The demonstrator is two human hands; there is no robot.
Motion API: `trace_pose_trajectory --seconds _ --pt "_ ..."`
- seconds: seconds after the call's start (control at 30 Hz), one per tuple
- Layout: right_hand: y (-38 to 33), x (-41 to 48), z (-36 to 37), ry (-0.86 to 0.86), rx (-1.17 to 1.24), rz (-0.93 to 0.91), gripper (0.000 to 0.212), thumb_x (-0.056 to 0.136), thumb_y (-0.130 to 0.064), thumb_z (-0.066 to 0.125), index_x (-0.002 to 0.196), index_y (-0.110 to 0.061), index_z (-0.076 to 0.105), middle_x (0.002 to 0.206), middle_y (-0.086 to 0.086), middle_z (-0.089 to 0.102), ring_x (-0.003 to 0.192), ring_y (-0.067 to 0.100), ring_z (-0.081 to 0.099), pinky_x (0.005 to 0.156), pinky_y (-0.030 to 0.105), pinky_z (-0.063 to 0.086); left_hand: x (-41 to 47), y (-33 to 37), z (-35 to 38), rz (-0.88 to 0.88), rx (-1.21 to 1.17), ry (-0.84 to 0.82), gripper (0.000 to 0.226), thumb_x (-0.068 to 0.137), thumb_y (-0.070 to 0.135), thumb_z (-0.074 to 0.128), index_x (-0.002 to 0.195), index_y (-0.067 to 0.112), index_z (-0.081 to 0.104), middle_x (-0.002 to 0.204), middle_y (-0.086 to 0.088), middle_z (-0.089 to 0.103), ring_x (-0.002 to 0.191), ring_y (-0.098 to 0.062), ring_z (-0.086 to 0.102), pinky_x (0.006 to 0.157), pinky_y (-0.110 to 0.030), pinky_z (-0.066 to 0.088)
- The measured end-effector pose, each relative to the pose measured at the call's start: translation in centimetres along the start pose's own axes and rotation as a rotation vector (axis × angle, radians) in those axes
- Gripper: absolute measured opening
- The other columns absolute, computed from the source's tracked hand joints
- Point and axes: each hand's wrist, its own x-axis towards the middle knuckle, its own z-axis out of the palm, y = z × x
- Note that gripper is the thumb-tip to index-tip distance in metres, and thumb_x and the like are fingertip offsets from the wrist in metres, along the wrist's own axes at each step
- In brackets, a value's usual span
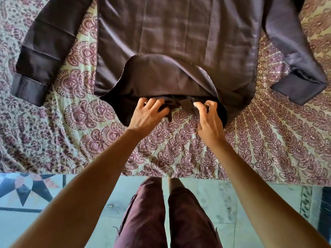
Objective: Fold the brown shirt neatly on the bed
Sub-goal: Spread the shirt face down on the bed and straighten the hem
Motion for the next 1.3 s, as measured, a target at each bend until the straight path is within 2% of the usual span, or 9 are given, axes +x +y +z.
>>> trace_pose_trajectory --seconds 0.1,0.2,0.33,0.43,0.57,0.7,0.87,1.07,1.3 --pt "-0.1 0.0 -0.5 0.064 0.141 0.001 0.058 0.068 0.015 0.063 0.114 -0.013 0.041 0.109 0.018 0.053 0.083 0.03 0.062 0.059 0.033 0.054 0.1 0.2 -0.4 0.027 -0.052 0.036 0.007 0.081 0.015 0.062 0.082 0.021 0.058 0.079 -0.001 0.06 0.067 -0.021 0.055 0.06 -0.031 0.038" --pt "-0.4 -0.5 -1.2 0.082 0.26 -0.012 0.041 0.074 0.004 0.063 0.111 -0.01 0.053 0.105 0.008 0.066 0.092 0.02 0.063 0.069 0.022 0.047 -0.9 0.8 -1.0 0.009 -0.163 0.056 0.019 0.078 0.008 0.063 0.089 0.019 0.052 0.067 0.002 0.056 0.058 -0.02 0.054 0.058 -0.032 0.038" --pt "-1.5 -2.3 -1.1 0.042 0.224 -0.041 0.027 0.077 -0.014 0.054 0.101 -0.01 0.066 0.088 0.003 0.071 0.077 0.02 0.067 0.059 0.03 0.051 -3.7 2.3 -1.4 0.079 -0.188 -0.009 0.03 0.073 0.01 0.062 0.101 0.019 0.061 0.068 0.004 0.057 0.063 -0.018 0.054 0.063 -0.033 0.042" --pt "-2.2 -4.2 0.6 -0.046 0.228 -0.081 0.029 0.079 -0.011 0.052 0.103 -0.011 0.068 0.095 0.002 0.07 0.085 0.019 0.065 0.07 0.028 0.051 -5.5 3.1 -0.6 0.082 -0.165 -0.142 0.018 0.072 0.015 0.063 0.088 0.021 0.066 0.084 0.0 0.061 0.076 -0.021 0.058 0.072 -0.034 0.038" --pt "-2.3 -5.8 2.5 -0.144 0.25 -0.029 0.024 0.09 -0.021 0.05 0.106 -0.012 0.066 0.096 0.002 0.066 0.087 0.018 0.063 0.07 0.026 0.047 -5.7 4.6 0.0 0.129 -0.208 -0.162 0.022 0.074 0.027 0.063 0.095 0.022 0.066 0.096 -0.001 0.065 0.082 -0.019 0.06 0.076 -0.034 0.04" --pt "-2.4 -5.9 2.5 -0.09 0.242 0.002 0.016 0.084 -0.011 0.058 0.096 -0.008 0.067 0.088 0.004 0.066 0.08 0.021 0.063 0.068 0.026 0.044 -5.0 5.4 0.0 0.075 -0.308 -0.142 0.013 0.069 0.016 0.072 0.08 0.019 0.067 0.077 0.001 0.064 0.064 -0.017 0.06 0.055 -0.029 0.049" --pt "-2.6 -5.7 2.0 -0.057 0.26 -0.024 0.017 0.086 -0.017 0.056 0.094 -0.009 0.068 0.086 0.002 0.067 0.079 0.017 0.063 0.067 0.025 0.046 -4.8 6.5 -0.4 -0.069 -0.5 -0.08 0.01 0.075 0.013 0.057 0.067 0.015 0.063 0.07 -0.001 0.062 0.056 -0.018 0.059 0.044 -0.029 0.048" --pt "-2.5 -6.9 3.3 -0.133 0.231 -0.015 0.028 0.084 -0.019 0.048 0.098 -0.009 0.07 0.088 0.004 0.066 0.081 0.02 0.061 0.07 0.023 0.042 -6.5 7.3 0.2 -0.017 -0.504 -0.111 0.012 0.075 0.013 0.059 0.079 0.015 0.071 0.084 -0.001 0.068 0.08 -0.02 0.064 0.074 -0.033 0.05" --pt "-2.9 -7.4 4.3 -0.182 0.119 -0.131 0.024 0.086 -0.012 0.051 0.097 -0.01 0.071 0.083 0.003 0.063 0.073 0.024 0.061 0.058 0.03 0.05 -8.0 6.1 -0.4 -0.01 -0.558 -0.241 0.032 0.072 0.015 0.051 0.095 0.013 0.073 0.103 -0.001 0.07 0.093 -0.02 0.065 0.084 -0.031 0.05"
